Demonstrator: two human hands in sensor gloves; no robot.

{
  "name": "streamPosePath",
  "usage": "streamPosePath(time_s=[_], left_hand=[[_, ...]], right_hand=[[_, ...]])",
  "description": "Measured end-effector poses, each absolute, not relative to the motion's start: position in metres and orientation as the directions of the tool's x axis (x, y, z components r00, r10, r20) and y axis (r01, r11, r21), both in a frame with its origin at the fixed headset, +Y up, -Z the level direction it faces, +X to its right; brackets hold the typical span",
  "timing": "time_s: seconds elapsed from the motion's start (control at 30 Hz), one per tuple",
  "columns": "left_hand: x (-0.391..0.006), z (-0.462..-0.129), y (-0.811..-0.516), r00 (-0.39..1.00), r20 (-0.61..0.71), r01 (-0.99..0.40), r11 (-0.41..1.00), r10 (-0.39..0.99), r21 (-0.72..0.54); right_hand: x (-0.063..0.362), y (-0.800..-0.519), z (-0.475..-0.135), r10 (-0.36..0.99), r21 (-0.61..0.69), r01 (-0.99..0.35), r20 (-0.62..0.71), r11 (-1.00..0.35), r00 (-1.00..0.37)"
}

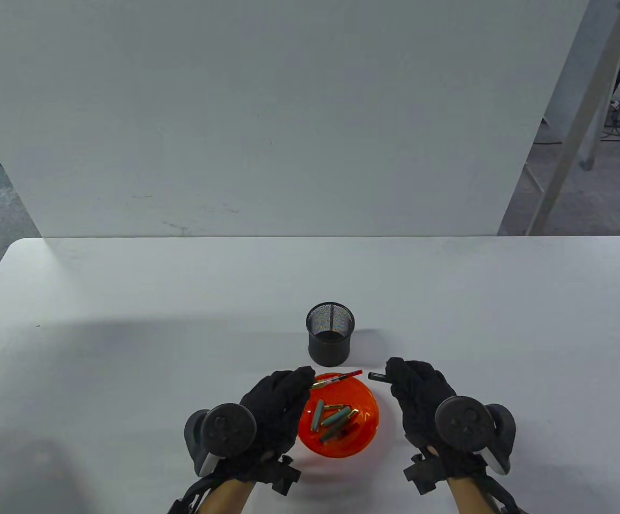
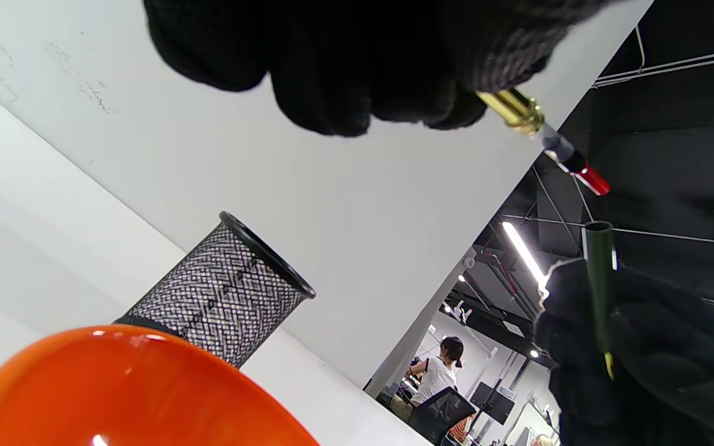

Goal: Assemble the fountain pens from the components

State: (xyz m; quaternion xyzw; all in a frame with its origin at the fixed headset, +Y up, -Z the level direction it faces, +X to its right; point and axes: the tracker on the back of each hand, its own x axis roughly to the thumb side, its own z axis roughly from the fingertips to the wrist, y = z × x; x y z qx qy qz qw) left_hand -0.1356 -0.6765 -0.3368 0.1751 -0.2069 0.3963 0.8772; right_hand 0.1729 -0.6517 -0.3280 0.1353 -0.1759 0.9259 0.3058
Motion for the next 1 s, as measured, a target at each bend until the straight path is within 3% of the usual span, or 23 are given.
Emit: streamPosePath(time_s=[0.43,0.8,0.93,1.0], left_hand=[[-0.13,-0.338,-0.679,0.628,0.503,-0.73,0.673,0.593,0.118],[-0.123,-0.335,-0.676,0.712,0.539,-0.617,0.769,0.451,0.171],[-0.126,-0.335,-0.677,0.686,0.535,-0.65,0.745,0.493,0.148],[-0.127,-0.337,-0.677,0.675,0.54,-0.653,0.747,0.503,0.121]], right_hand=[[0.171,-0.656,-0.329,0.516,-0.212,-0.619,0.388,-0.757,-0.764],[0.154,-0.653,-0.319,0.198,-0.351,-0.349,0.399,-0.869,-0.895],[0.155,-0.653,-0.32,0.265,-0.314,-0.415,0.424,-0.854,-0.866],[0.154,-0.653,-0.319,0.235,-0.315,-0.389,0.429,-0.866,-0.872]])
